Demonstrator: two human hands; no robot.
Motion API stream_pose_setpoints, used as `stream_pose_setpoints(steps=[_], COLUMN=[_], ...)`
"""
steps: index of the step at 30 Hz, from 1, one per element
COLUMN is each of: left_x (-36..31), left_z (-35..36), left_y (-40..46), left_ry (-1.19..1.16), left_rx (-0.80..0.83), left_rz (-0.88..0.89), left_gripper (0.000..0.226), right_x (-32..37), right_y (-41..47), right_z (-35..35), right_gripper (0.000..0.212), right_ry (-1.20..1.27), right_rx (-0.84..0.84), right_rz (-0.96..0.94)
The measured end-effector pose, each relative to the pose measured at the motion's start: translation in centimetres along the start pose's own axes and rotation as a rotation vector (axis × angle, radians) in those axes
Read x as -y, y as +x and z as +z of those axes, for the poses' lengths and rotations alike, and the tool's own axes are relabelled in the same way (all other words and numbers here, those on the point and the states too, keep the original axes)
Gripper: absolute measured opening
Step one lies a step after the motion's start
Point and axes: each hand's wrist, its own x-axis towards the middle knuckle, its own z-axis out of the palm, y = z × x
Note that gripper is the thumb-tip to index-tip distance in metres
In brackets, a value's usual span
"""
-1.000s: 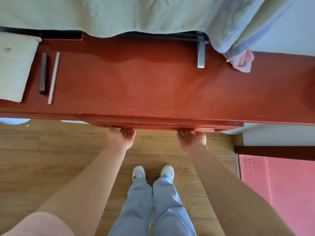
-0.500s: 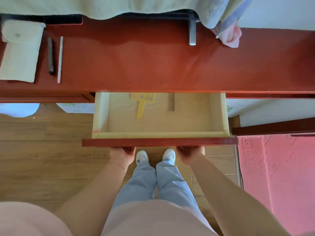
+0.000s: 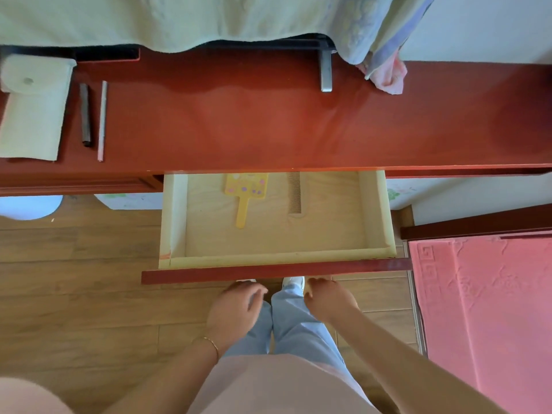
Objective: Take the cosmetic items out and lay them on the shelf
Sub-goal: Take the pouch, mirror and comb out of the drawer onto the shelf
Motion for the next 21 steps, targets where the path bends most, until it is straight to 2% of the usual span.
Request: stream_pose_setpoints(steps=[2, 4, 6, 7, 9, 12, 16, 18, 21], left_x=[-2.4, -3.6, -4.3, -4.5, -5.0, -5.4, -3.9, -3.0, -2.8], left_z=[-1.3, -2.6, -4.1, -5.0, -6.5, -7.9, -7.4, -7.1, -6.7], left_y=[0.2, 0.8, 1.3, 1.6, 2.8, 6.4, 11.2, 12.8, 14.1], left_ry=[0.055, 0.041, 0.077, 0.077, 0.085, 0.14, 0.075, 0.079, 0.101], left_rx=[0.027, 0.025, -0.061, -0.11, -0.211, -0.265, -0.174, -0.14, -0.14], left_rz=[0.306, 0.459, 0.559, 0.561, 0.469, 0.198, -0.197, -0.298, -0.343], left_gripper=[0.022, 0.018, 0.022, 0.023, 0.022, 0.021, 0.037, 0.044, 0.048], right_x=[1.6, 2.9, 3.3, 3.2, 3.1, 3.7, 4.4, 4.8, 5.0], right_y=[-2.0, -4.0, -4.7, -4.6, -3.3, -0.6, 5.3, 7.8, 10.3], right_z=[-1.2, -2.5, -3.7, -4.4, -5.8, -8.5, -11.0, -11.5, -11.4], right_gripper=[0.032, 0.021, 0.004, 0.011, 0.02, 0.028, 0.04, 0.046, 0.059], right_ry=[-0.287, -0.322, -0.295, -0.257, -0.142, 0.036, 0.355, 0.468, 0.619], right_rx=[-0.139, -0.318, -0.515, -0.587, -0.625, -0.648, -0.45, -0.442, -0.382], right_rz=[-0.253, -0.424, -0.543, -0.578, -0.549, -0.388, -0.063, 0.062, 0.247])
